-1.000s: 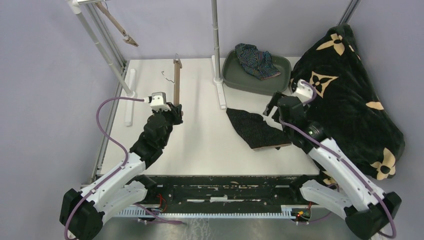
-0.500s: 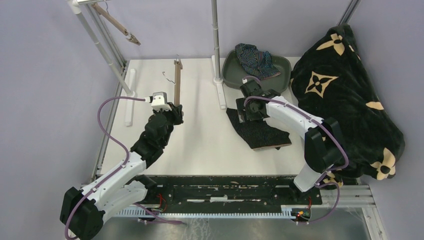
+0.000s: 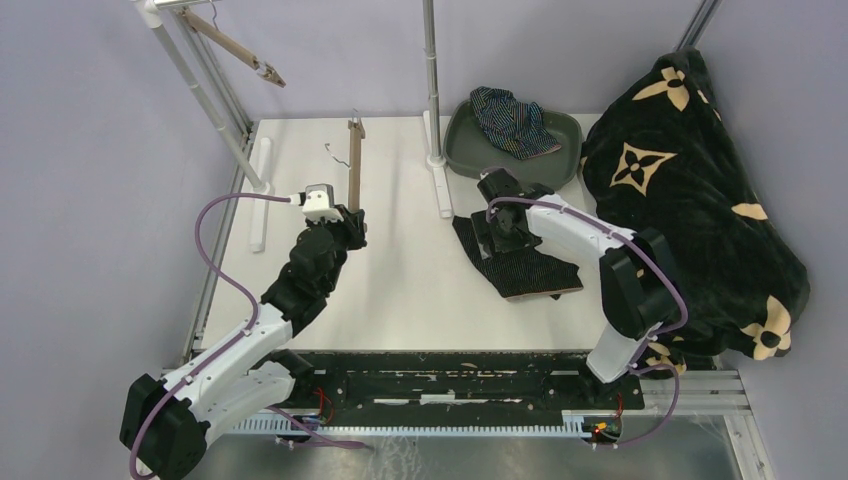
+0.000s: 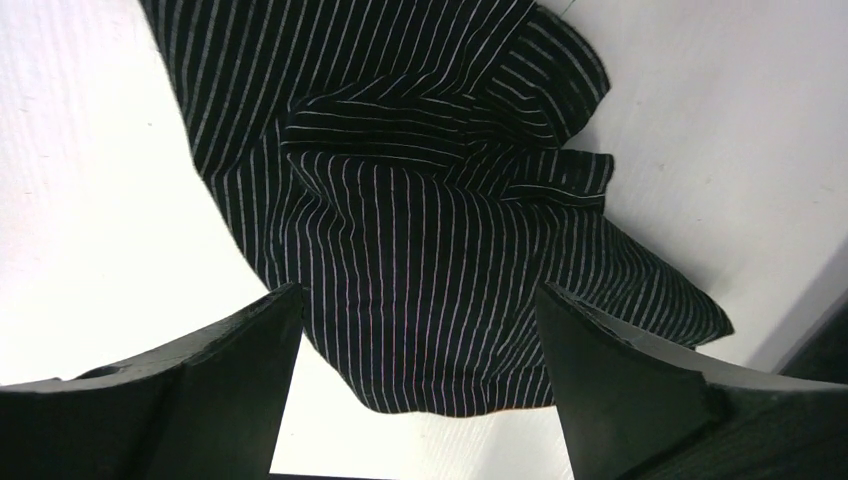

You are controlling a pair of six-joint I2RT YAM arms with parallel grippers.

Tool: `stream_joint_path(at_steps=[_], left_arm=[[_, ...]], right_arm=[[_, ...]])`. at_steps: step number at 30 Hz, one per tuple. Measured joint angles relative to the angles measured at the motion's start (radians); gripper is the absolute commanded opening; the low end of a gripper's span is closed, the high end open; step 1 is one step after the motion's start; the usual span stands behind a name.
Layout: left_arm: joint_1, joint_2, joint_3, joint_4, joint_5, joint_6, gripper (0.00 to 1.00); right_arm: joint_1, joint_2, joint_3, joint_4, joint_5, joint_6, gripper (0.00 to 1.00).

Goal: Clip the underwear to the hanger
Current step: Clamp the underwear onto the hanger.

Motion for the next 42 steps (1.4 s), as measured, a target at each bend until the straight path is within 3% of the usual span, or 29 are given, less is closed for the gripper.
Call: stream_joint_path(at_steps=[8, 14, 19, 27, 33, 37, 42], left_arm=[[0.0, -0.002, 0.0, -0.001, -0.001, 0.0, 0.03], [0.0, -0.014, 0.0, -0.002, -0.003, 0.0, 0.03], [0.0, -0.023, 0.0, -0.002, -0.008, 0.0, 0.03], [0.0, -0.041, 0.0, -0.004, -0.02, 0.0, 0.03], [0.0, -0.044, 0.0, -0.004, -0.026, 0.0, 0.03], [0.0, -0.048, 0.0, -0.005, -0.027, 0.0, 0.03], [0.0, -0.057, 0.0, -0.008, -0.027, 0.0, 0.03]], right_arm=[[0.0, 0.088, -0.029, 0.015, -0.019, 0.002, 0.9], [-0.003, 0.132, -0.03, 0.059, -0.043, 0.042, 0.73], [-0.013, 0.157, -0.031, 0.1, -0.058, 0.152, 0.67], [-0.048, 0.106, -0.122, 0.31, -0.048, 0.523, 0.69], [-0.046, 0.01, -0.315, 0.627, 0.051, 0.858, 0.74], [-0.022, 0.008, -0.273, 0.625, 0.1, 0.843, 0.79], [0.013, -0.033, -0.114, 0.533, 0.146, 0.66, 0.84]])
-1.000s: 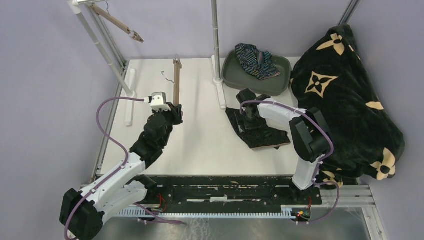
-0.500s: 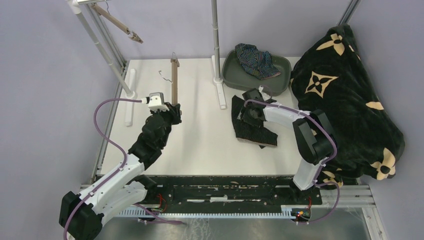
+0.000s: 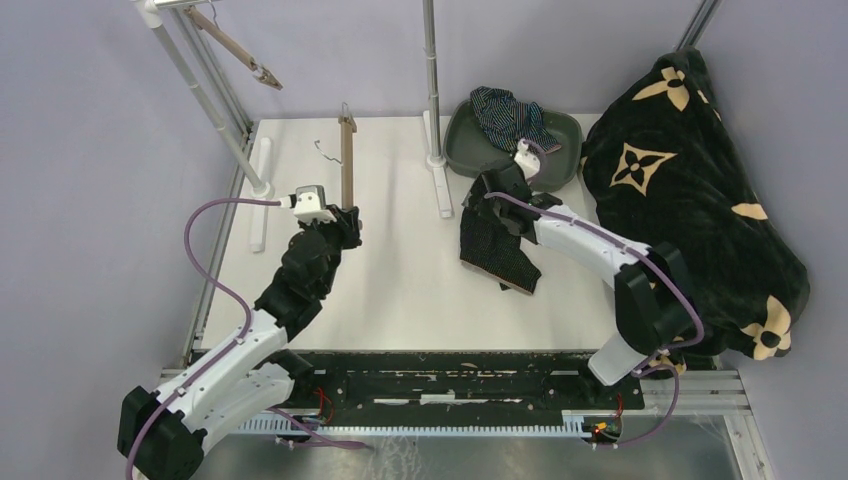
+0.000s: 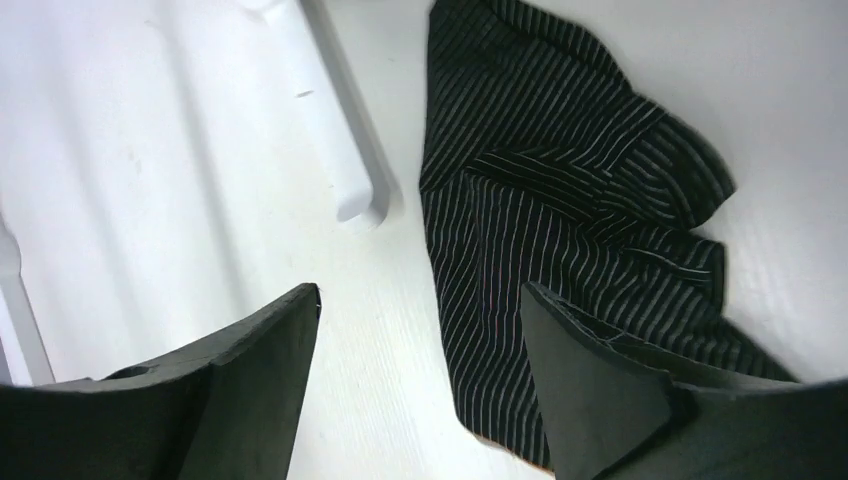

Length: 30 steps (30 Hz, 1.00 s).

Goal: Clip the underwear to the hanger
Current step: Clamp the underwear onto the hanger.

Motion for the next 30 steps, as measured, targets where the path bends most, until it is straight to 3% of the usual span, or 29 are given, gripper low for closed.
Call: stream_joint_path(at_steps=[7, 14, 21, 30], left_arm=[[0.0, -0.009, 0.0, -0.001, 0.0, 0.0, 0.03], [0.0, -0.005, 0.0, -0.003, 0.0, 0.0, 0.03], [0.0, 0.022, 0.0, -0.006, 0.001, 0.0, 0.03], [0.0, 0.022, 0.0, -0.007, 0.0, 0.0, 0.03]], right_arm=[[0.009, -0.124, 0.112, -0.208, -0.004, -0.354, 1.0], [0.007, 0.019, 0.27, -0.463, -0.096, -0.697, 1.0], [0.007, 0.133, 0.259, -0.533, -0.227, -0.895, 1.0], [-0.032, 0.209, 0.259, -0.534, -0.361, -1.002, 1.0]])
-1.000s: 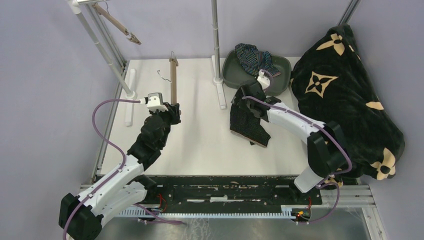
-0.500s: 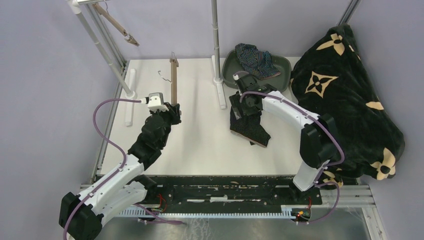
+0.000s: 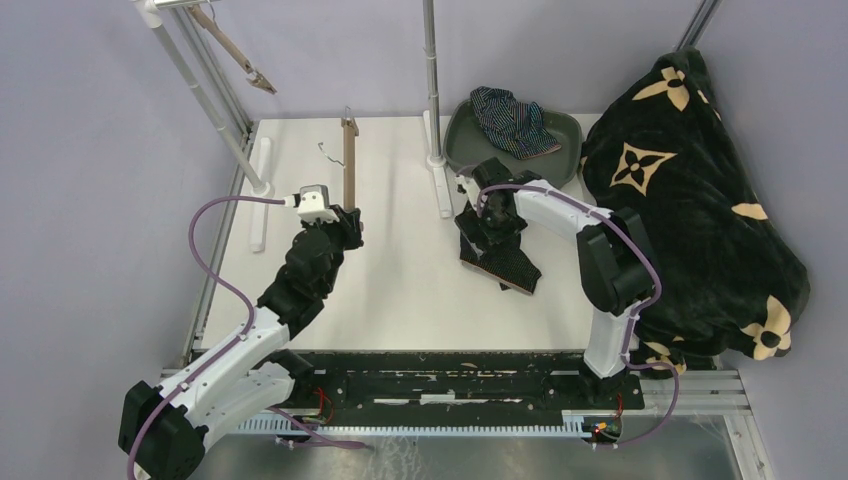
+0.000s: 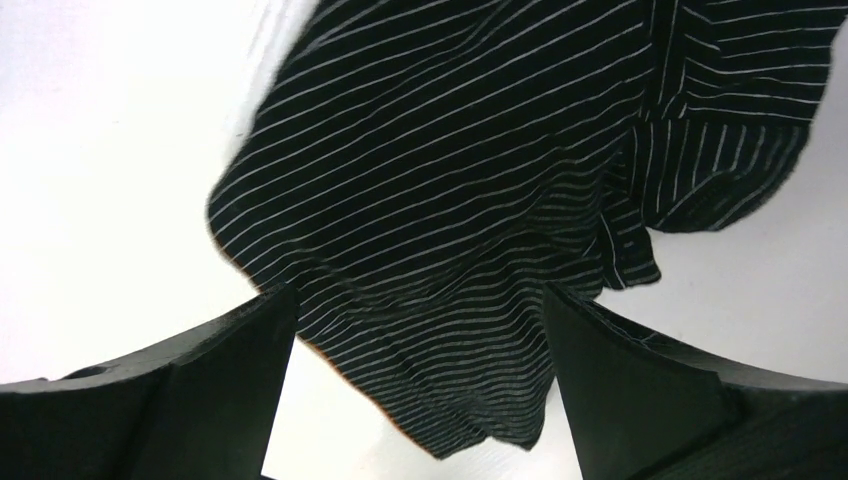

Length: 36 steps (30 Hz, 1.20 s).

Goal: Clip the underwear to the hanger
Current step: Clamp the underwear onto the hanger.

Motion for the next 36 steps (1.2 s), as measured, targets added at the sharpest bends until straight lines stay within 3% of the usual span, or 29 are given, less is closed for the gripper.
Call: stream_joint_path(at_steps=[6, 14, 20, 36], left_arm=[[0.0, -0.006, 0.0, 0.0, 0.0, 0.0, 0.03], [0.0, -0.017, 0.0, -0.005, -0.001, 0.0, 0.03], [0.0, -0.019, 0.0, -0.011, -0.001, 0.0, 0.03], [0.0, -0.039, 0.0, -0.02, -0.008, 0.0, 0.03]], right_arm=[[-0.065, 0.072, 0.0, 0.002, -0.074, -0.01, 0.99], [-0.072, 0.114, 0.014, 0.011, -0.073, 0.066, 0.86], [-0.071, 0.122, 0.014, 0.049, 0.005, 0.311, 0.92], [-0.016, -0.032, -0.24, 0.439, 0.286, 1.194, 0.94]])
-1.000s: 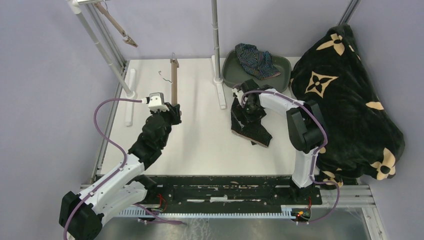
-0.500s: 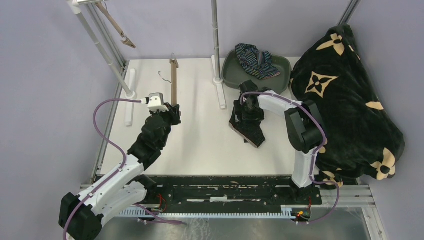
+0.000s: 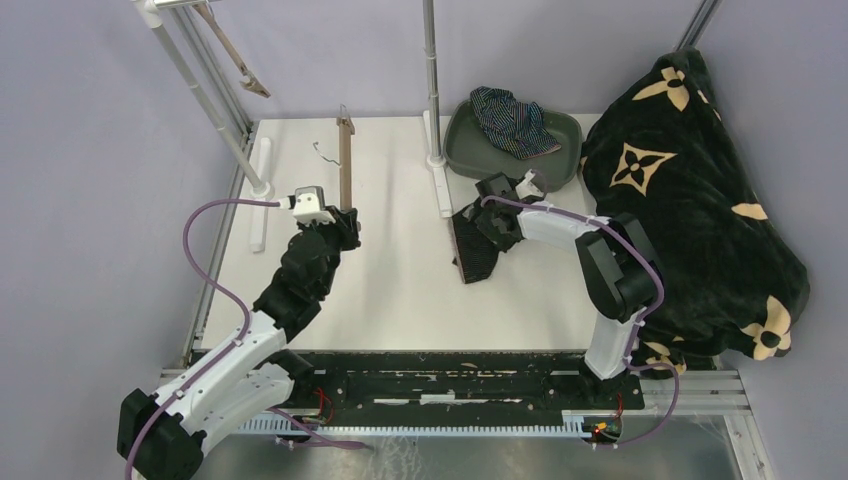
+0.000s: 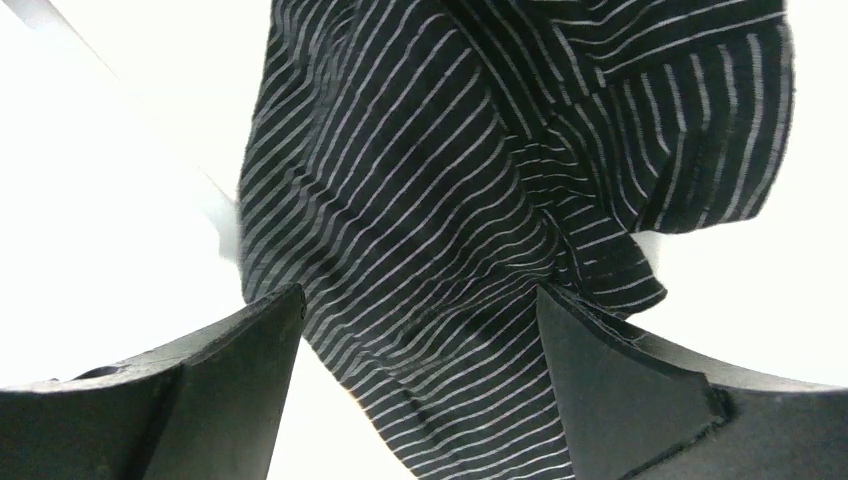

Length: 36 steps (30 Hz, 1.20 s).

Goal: Clip the underwear to the hanger
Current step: Clamp the underwear onto the hanger.

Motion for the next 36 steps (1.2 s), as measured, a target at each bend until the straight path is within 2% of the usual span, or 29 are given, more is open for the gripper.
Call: stream_joint_path(at_steps=[3, 7, 12, 18, 22, 25, 28, 29, 33, 36], left_arm=[[0.0, 0.0, 0.0, -0.003, -0.001, 0.0, 0.03], [0.0, -0.001, 0.0, -0.003, -0.002, 0.0, 0.03], [0.0, -0.012, 0.0, -0.011, -0.009, 0.0, 0.03], [0.0, -0.021, 0.0, -0.013, -0.016, 0.0, 0.03], [0.0, -0.021, 0.0, -0.015, -0.017, 0.0, 0.03], [0.0, -0.021, 0.0, -0.017, -0.017, 0.0, 0.03], [0.0, -0.02, 0.0, -0.017, -0.017, 0.0, 0.03], [0.0, -0.019, 0.0, -0.017, -0.017, 0.0, 0.03], [0.0, -0.011, 0.0, -0.016, -0.017, 0.0, 0.03], [0.0, 0.0, 0.0, -0.016, -0.017, 0.0, 0.03]], right_arm=[[0.035, 0.007, 0.0, 0.029, 0.019, 0.161, 0.93], [0.084, 0.016, 0.009, 0.041, 0.071, 0.29, 0.94], [0.158, -0.015, 0.03, -0.043, 0.212, 0.29, 0.94], [0.206, -0.245, -0.03, -0.143, 0.327, 0.191, 0.94], [0.203, -0.362, -0.077, -0.14, 0.363, -0.026, 0.93], [0.204, -0.381, -0.087, -0.099, 0.32, -0.298, 0.94], [0.204, -0.36, -0.046, -0.097, 0.168, -0.702, 0.94], [0.204, -0.355, -0.038, -0.1, 0.154, -0.73, 0.93], [0.204, -0.243, 0.104, -0.151, -0.007, -1.04, 0.93], [0.204, -0.189, 0.129, -0.171, -0.11, -1.228, 0.93]])
